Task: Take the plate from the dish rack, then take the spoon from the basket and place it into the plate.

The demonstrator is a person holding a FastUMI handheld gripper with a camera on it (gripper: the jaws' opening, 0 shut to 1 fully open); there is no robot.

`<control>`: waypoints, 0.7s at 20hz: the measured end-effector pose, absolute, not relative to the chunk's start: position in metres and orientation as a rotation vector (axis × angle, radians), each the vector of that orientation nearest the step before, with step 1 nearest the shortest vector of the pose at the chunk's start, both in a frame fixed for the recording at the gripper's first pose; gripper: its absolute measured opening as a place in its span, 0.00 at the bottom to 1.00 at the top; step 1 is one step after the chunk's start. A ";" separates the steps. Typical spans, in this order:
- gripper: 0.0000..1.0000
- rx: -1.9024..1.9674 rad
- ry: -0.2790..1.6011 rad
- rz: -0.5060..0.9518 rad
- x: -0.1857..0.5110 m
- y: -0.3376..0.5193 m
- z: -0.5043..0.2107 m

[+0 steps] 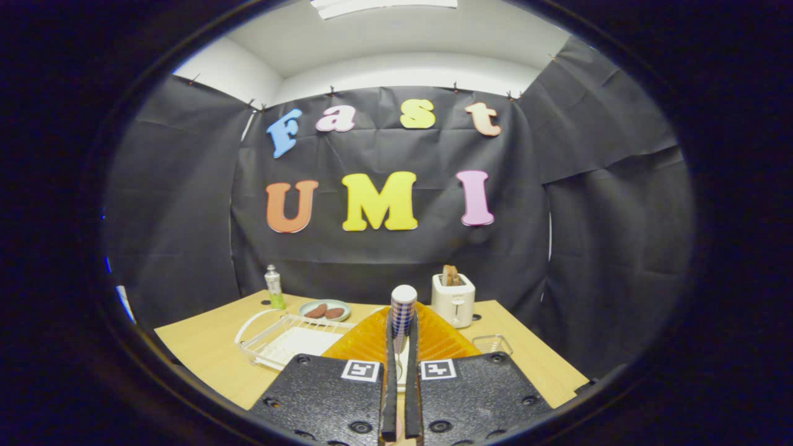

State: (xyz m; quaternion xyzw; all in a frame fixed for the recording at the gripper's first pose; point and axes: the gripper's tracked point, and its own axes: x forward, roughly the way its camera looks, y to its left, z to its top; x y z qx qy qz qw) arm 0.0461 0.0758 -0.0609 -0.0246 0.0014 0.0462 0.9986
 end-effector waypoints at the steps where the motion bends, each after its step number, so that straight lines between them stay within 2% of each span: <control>1: 0.10 -0.060 0.003 0.098 0.039 0.088 -0.066; 8: 0.11 -0.058 0.052 0.155 0.019 0.155 -0.120; 14: 0.11 -0.053 0.186 0.174 0.029 0.176 -0.179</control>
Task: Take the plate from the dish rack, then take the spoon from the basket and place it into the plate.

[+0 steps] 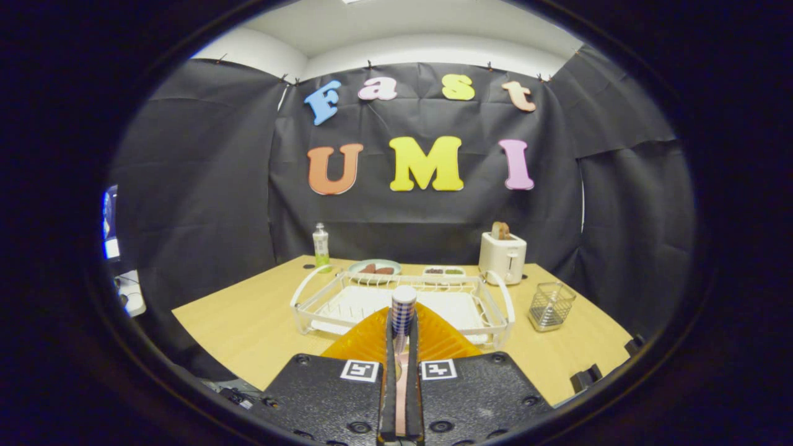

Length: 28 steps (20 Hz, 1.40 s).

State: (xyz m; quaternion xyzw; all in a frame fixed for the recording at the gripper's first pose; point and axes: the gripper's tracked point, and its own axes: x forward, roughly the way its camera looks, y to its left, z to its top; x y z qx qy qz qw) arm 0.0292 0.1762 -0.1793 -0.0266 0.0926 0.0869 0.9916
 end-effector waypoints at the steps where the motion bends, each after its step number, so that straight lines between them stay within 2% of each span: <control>1: 0.11 -0.051 0.209 0.171 0.031 0.176 -0.187; 6: 0.13 -0.032 0.314 0.155 0.043 0.166 -0.214; 10: 0.15 -0.021 0.320 0.126 0.051 0.151 -0.211; 12: 0.20 -0.006 0.321 0.075 0.057 0.133 -0.208; 16: 0.65 0.019 0.293 -0.043 0.063 0.101 -0.198; 19: 0.94 0.021 0.235 -0.082 0.058 0.078 -0.176; 23: 0.99 0.031 0.172 -0.086 0.041 0.063 -0.145; 28: 1.00 0.001 0.098 -0.091 0.006 0.051 -0.107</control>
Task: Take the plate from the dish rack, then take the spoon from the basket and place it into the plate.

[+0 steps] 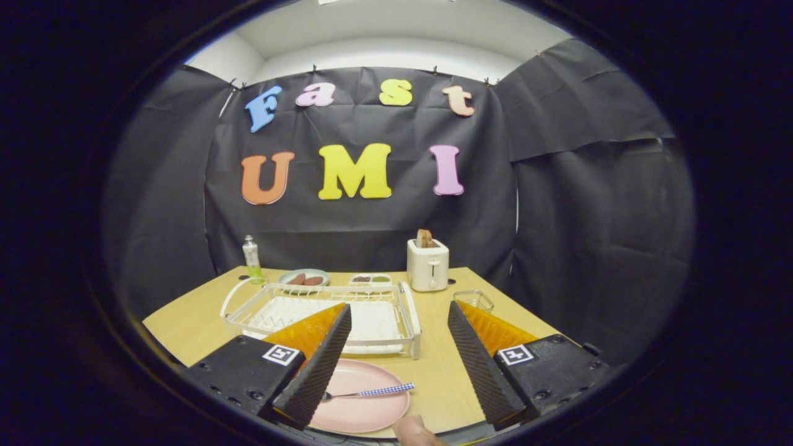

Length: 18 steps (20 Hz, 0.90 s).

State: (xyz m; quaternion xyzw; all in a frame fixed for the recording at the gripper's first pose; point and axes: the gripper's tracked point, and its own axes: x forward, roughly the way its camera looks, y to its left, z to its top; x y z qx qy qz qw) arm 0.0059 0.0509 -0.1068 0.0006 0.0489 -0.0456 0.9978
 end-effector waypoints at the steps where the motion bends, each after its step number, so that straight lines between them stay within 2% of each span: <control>1: 1.00 0.004 0.094 -0.085 -0.002 0.050 -0.102; 10: 1.00 -0.013 -0.046 -0.072 -0.061 0.030 -0.062; 18: 1.00 -0.011 -0.042 -0.101 -0.069 0.000 -0.064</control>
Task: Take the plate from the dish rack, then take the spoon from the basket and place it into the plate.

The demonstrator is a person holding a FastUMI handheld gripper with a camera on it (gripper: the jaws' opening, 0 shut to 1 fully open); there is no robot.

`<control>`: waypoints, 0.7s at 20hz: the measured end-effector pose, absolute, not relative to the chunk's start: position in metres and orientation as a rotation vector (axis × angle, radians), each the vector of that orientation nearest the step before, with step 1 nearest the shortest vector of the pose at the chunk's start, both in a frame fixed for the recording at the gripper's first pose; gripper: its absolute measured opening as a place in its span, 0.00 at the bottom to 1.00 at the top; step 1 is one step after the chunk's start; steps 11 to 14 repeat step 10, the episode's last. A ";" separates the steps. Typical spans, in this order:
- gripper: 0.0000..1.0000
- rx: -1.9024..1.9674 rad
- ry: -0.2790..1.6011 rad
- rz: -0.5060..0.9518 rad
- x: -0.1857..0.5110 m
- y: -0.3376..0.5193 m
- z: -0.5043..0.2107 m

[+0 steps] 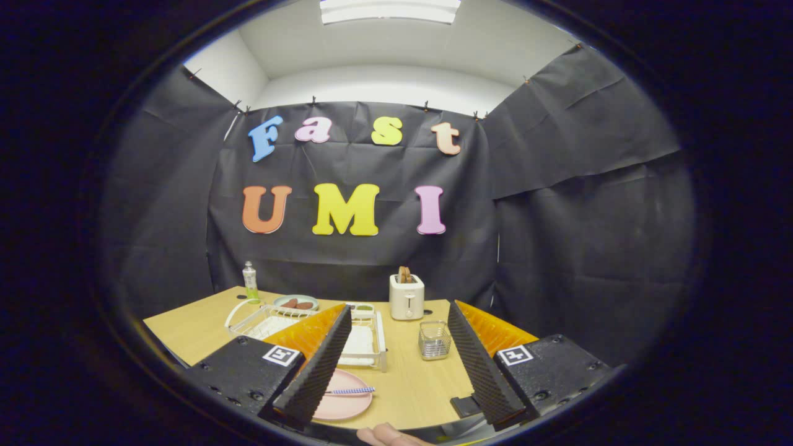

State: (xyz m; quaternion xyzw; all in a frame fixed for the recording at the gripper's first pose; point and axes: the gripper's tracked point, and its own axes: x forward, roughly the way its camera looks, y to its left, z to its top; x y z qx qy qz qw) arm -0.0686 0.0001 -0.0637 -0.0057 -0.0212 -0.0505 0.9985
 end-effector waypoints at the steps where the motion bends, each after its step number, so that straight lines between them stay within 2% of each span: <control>1: 1.00 -0.007 -0.042 -0.099 -0.068 -0.001 -0.063; 14: 1.00 0.000 -0.028 -0.076 -0.061 -0.011 -0.068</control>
